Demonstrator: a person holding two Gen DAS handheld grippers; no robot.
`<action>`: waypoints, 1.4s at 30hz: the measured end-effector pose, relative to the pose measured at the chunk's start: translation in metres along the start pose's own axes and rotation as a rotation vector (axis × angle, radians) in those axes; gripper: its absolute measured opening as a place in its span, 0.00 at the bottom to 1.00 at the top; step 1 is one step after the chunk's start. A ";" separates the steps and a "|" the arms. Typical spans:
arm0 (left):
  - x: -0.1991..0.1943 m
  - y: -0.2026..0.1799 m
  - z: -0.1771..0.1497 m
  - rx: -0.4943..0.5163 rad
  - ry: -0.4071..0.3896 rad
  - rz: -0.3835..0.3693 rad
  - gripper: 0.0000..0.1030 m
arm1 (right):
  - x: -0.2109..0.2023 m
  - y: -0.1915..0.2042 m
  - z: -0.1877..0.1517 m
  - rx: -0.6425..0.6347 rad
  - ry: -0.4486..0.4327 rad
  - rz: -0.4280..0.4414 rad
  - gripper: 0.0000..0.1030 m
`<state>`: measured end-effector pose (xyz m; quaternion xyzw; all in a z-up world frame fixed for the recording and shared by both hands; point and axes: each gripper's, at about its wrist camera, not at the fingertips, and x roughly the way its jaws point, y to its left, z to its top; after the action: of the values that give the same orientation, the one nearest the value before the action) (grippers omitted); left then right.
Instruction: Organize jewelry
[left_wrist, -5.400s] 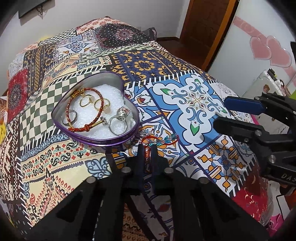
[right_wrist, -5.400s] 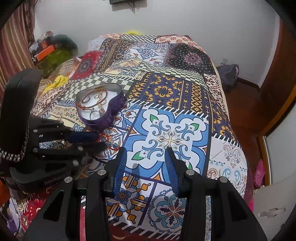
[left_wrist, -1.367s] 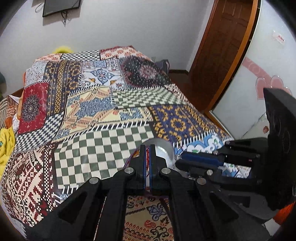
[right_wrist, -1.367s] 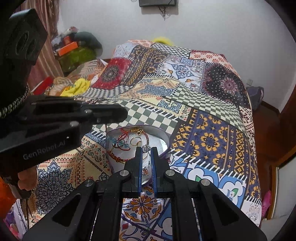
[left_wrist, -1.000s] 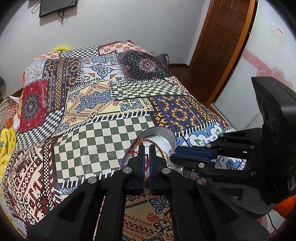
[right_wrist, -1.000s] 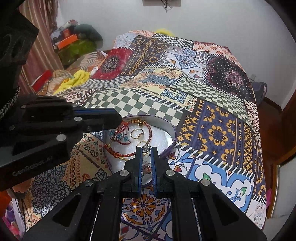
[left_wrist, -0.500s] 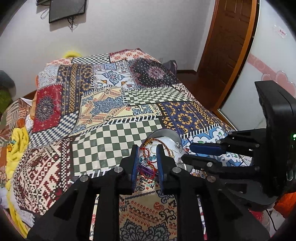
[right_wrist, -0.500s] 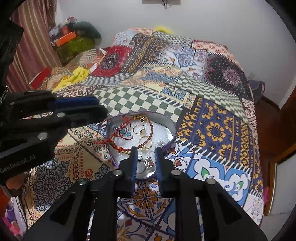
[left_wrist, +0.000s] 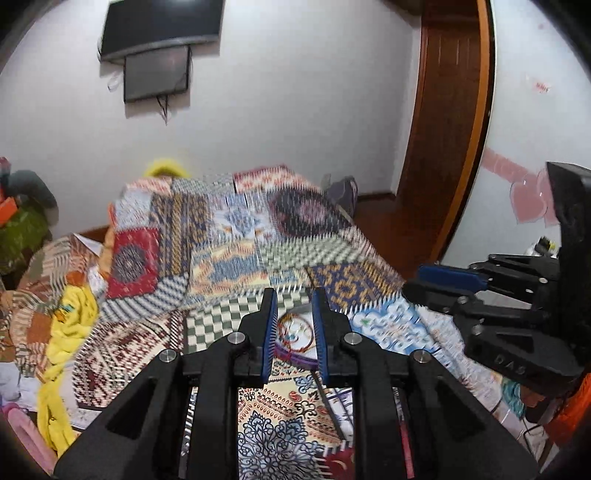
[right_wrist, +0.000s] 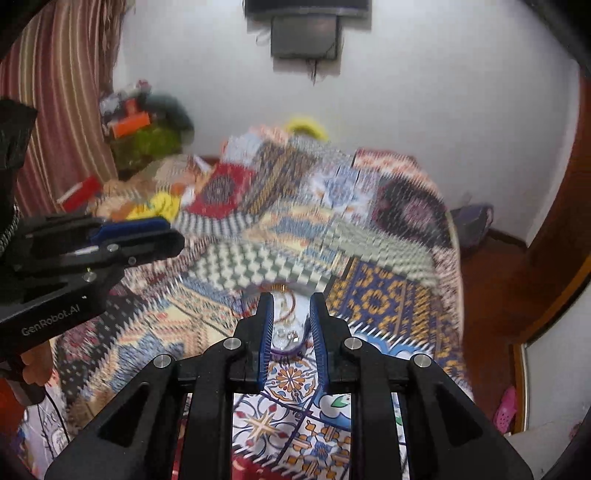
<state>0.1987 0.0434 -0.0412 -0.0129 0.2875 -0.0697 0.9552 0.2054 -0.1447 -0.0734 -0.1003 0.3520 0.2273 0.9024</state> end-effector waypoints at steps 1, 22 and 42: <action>-0.012 -0.004 0.002 0.001 -0.026 0.007 0.17 | -0.019 0.002 0.003 0.006 -0.045 -0.012 0.17; -0.187 -0.063 -0.029 -0.011 -0.447 0.125 0.82 | -0.201 0.050 -0.032 0.096 -0.561 -0.211 0.64; -0.194 -0.069 -0.046 -0.015 -0.445 0.173 0.95 | -0.212 0.050 -0.054 0.115 -0.541 -0.308 1.00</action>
<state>0.0044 0.0028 0.0316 -0.0106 0.0703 0.0190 0.9973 0.0117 -0.1909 0.0304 -0.0369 0.0924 0.0862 0.9913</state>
